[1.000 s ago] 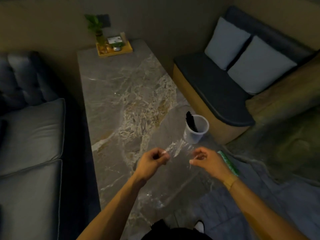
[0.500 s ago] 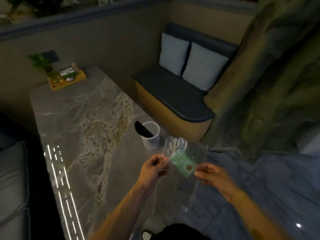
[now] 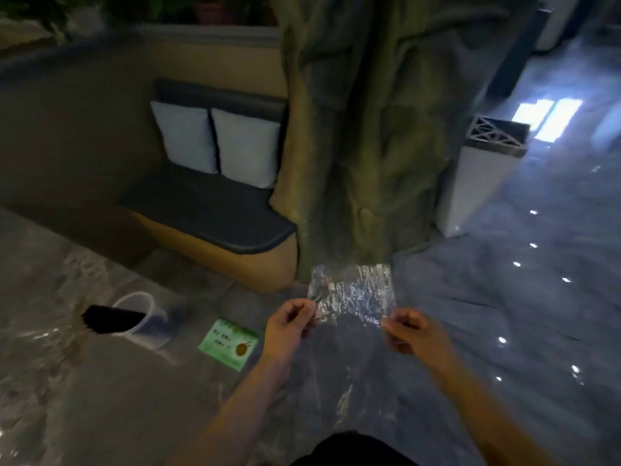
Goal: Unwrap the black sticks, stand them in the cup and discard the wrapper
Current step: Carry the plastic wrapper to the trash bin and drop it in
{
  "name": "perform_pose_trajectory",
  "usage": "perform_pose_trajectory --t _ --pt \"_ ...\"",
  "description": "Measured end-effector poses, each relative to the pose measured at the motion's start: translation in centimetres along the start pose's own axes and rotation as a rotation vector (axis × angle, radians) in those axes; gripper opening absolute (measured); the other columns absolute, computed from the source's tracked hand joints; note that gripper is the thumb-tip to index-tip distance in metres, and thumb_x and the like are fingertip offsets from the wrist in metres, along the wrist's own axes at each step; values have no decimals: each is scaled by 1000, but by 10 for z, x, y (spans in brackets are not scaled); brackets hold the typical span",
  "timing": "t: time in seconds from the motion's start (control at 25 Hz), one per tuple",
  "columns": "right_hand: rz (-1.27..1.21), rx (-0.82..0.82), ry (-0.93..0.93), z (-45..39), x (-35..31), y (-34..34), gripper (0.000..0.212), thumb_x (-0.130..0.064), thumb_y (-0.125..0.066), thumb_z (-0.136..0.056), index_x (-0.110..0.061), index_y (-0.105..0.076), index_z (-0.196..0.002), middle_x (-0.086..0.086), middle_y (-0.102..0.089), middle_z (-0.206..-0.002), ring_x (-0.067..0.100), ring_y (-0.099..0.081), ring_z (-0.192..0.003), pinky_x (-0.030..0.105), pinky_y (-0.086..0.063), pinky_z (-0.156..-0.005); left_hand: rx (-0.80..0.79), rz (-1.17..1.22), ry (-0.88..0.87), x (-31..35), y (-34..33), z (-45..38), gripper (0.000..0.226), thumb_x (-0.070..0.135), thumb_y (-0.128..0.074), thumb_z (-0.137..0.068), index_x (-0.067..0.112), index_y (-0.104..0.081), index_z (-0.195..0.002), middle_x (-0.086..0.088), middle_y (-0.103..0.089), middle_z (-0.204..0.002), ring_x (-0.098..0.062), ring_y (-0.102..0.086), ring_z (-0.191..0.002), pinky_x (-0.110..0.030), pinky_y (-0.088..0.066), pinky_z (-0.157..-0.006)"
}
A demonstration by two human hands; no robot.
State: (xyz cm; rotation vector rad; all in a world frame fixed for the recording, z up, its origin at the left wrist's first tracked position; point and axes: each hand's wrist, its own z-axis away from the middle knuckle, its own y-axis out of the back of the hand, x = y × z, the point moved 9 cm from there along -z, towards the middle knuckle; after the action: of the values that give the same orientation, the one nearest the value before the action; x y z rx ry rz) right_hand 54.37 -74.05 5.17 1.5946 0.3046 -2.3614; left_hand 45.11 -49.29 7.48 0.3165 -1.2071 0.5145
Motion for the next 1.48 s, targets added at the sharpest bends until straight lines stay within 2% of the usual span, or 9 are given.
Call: perform_pose_trajectory --t 0.08,0.24,0.36,0.52,0.6,0.88,1.12,1.32,1.48 --pt "-29 75 20 5 1 35 6 -20 -74 -81 -21 -71 -76 -2 -70 -65 8 -65 -60 19 -53 -57 -113 -19 32 -3 -39 -2 5 14 -69 -88 18 -71 -85 2 -69 -72 -10 -61 -67 -23 -48 -62" --pt "-167 287 30 22 12 98 11 -14 -71 -84 -18 -70 -73 -1 -66 -63 13 -61 -62 27 -54 -61 -330 -221 42 -14 -110 0 7 6 -70 -86 12 -68 -88 0 -67 -73 -4 -62 -62 -16 -48 -58" --pt "-220 420 -6 37 22 135 6 -18 -71 -84 -18 -70 -78 3 -70 -72 17 -67 -68 28 -56 -64 -401 -308 8 -17 -153 -7 6 3 -68 -87 7 -65 -88 -3 -65 -71 -5 -59 -59 -17 -47 -57" --pt "-209 415 -72 46 30 167 14 -17 -73 -80 -17 -69 -94 5 -73 -86 17 -68 -78 34 -52 -75 -474 -336 43 -23 -205 -32 5 2 -65 -89 7 -64 -88 -6 -66 -75 -14 -60 -65 -22 -50 -61" --pt "-172 441 -113 48 35 183 16 -18 -74 -80 -18 -69 -94 4 -74 -91 17 -69 -82 34 -51 -78 -520 -340 54 -25 -232 -47 9 3 -65 -89 12 -64 -86 -4 -67 -77 -13 -61 -66 -21 -51 -61" --pt "-187 626 -135 0 17 233 9 -13 -73 -81 -11 -69 -88 1 -72 -77 9 -67 -66 25 -49 -64 -652 -379 22 -17 -314 -115 9 5 -66 -89 14 -67 -88 -2 -68 -76 -13 -62 -67 -26 -52 -61" --pt "-190 675 -141 -71 -19 259 15 -15 -74 -81 -7 -69 -92 2 -73 -77 12 -68 -67 28 -52 -66 -687 -397 3 5 -363 -196 12 6 -68 -88 17 -67 -84 -1 -66 -74 -13 -60 -66 -27 -53 -59" --pt "-204 741 -105 -114 -49 282 17 -31 -66 -87 -14 -69 -93 8 -74 -86 19 -69 -75 32 -55 -69 -789 -364 7 21 -414 -244 15 5 -67 -88 20 -69 -85 1 -67 -74 -7 -61 -63 -21 -53 -56" --pt "-197 792 -79 -135 -67 312 16 -27 -64 -89 -13 -69 -94 8 -72 -83 19 -67 -73 33 -55 -72 -843 -329 32 28 -461 -272 17 7 -69 -87 23 -73 -84 5 -69 -72 -6 -63 -63 -21 -53 -56"
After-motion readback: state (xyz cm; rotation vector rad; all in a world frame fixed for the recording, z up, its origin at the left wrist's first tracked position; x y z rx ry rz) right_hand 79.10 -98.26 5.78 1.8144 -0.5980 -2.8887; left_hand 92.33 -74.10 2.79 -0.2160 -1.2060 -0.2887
